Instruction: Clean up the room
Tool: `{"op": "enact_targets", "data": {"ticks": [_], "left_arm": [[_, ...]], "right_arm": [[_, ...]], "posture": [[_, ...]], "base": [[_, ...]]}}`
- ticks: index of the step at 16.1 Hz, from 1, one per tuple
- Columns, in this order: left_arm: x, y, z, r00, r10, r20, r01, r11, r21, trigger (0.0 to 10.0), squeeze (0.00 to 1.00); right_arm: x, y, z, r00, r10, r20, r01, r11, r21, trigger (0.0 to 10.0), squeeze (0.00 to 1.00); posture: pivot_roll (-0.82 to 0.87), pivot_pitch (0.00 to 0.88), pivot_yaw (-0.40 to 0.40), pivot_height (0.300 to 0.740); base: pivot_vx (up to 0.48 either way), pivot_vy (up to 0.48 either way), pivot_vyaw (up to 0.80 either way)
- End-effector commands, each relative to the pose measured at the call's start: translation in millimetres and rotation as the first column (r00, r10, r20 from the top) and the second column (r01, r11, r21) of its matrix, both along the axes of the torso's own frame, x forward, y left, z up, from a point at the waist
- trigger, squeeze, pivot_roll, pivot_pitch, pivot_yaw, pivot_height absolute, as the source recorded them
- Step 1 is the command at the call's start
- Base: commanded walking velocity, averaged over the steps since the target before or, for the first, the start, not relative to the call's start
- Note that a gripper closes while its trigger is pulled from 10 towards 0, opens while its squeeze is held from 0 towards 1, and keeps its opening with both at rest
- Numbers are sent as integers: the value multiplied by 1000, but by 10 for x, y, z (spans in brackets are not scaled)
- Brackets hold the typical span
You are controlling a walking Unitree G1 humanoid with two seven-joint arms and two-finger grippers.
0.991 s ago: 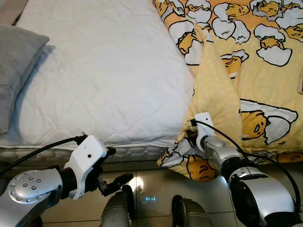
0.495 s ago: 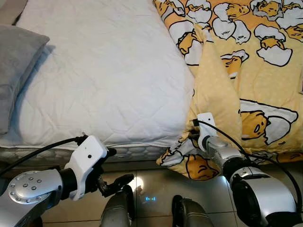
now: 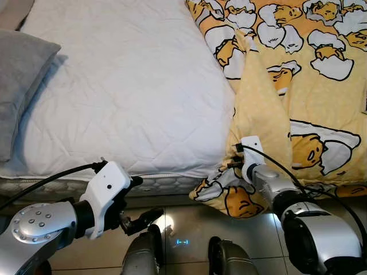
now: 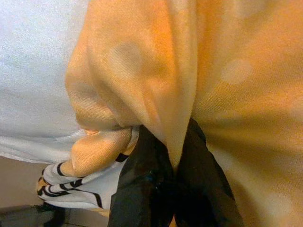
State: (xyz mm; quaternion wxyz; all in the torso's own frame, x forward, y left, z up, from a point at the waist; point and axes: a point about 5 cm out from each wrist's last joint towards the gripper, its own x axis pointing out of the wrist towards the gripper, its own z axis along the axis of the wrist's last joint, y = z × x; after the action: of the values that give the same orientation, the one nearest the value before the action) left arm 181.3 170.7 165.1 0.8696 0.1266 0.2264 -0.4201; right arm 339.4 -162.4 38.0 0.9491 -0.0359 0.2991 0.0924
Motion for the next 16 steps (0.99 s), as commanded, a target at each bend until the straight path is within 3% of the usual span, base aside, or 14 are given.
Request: {"op": "enact_targets", "data": {"ticks": [1, 4, 7, 8, 9, 10, 11, 13, 14, 15, 16], "left_arm": [[-12, -7, -30, 1000, -8, -12, 8, 1000, 8, 10000, 0], [12, -26, -39, 1000, -11, -7, 11, 1000, 1, 10000, 0], [40, -25, -56, 1000, -12, 2, 12, 1000, -3, 10000, 0], [42, -24, -61, 1000, -13, 2, 13, 1000, -3, 10000, 0], [42, -37, -64, 1000, -16, 3, 16, 1000, -5, 10000, 0], [42, -42, -65, 1000, -18, 3, 18, 1000, -6, 10000, 0], [46, -62, -69, 1000, -23, 3, 23, 1000, -10, 10000, 0], [54, -78, -75, 999, -33, 5, 33, 999, -11, 10000, 0], [57, -77, -78, 999, -35, 7, 35, 999, -10, 10000, 0], [58, -77, -78, 999, -36, 9, 36, 999, -8, 10000, 0], [64, -76, -80, 999, -38, 12, 38, 999, -6, 10000, 0]], "right_arm": [[-35, 16, -33, 1000, 25, 3, -26, 998, 53, 0, 0], [-67, 106, -36, 990, 137, 30, -140, 981, 136, 0, 0], [-159, 260, -13, 933, 343, 111, -361, 880, 309, 0, 0], [-262, 363, -49, 877, 467, 114, -474, 798, 372, 0, 0], [-472, 489, -131, 740, 663, 112, -645, 653, 397, 0, 0], [-556, 529, -161, 681, 724, 109, -696, 595, 402, 0, 0], [-805, 580, -253, 512, 855, 75, -799, 443, 405, 0, 0], [-1014, 582, -363, 358, 934, 12, -870, 329, 368, 0, 0], [-983, 593, -386, 376, 926, 2, -886, 359, 295, 0, 0], [-966, 594, -392, 384, 923, -6, -889, 371, 269, 10000, 0], [-952, 591, -379, 393, 920, -20, -891, 386, 239, 10000, 0]], "posture": [[149, 245, 19, 740], [142, 234, 21, 740], [128, 206, 22, 740], [123, 205, 23, 740], [120, 204, 26, 740], [120, 204, 26, 740], [118, 207, 29, 740], [118, 207, 31, 740], [118, 206, 31, 740], [118, 206, 31, 740], [120, 204, 31, 740]], "base": [[0, 0, 0], [0, 0, 0], [0, 0, 0], [0, 0, 0], [0, 0, 0], [0, 0, 0], [0, 0, 0], [0, 0, 0], [0, 0, 0], [0, 0, 0], [0, 0, 0]]}}
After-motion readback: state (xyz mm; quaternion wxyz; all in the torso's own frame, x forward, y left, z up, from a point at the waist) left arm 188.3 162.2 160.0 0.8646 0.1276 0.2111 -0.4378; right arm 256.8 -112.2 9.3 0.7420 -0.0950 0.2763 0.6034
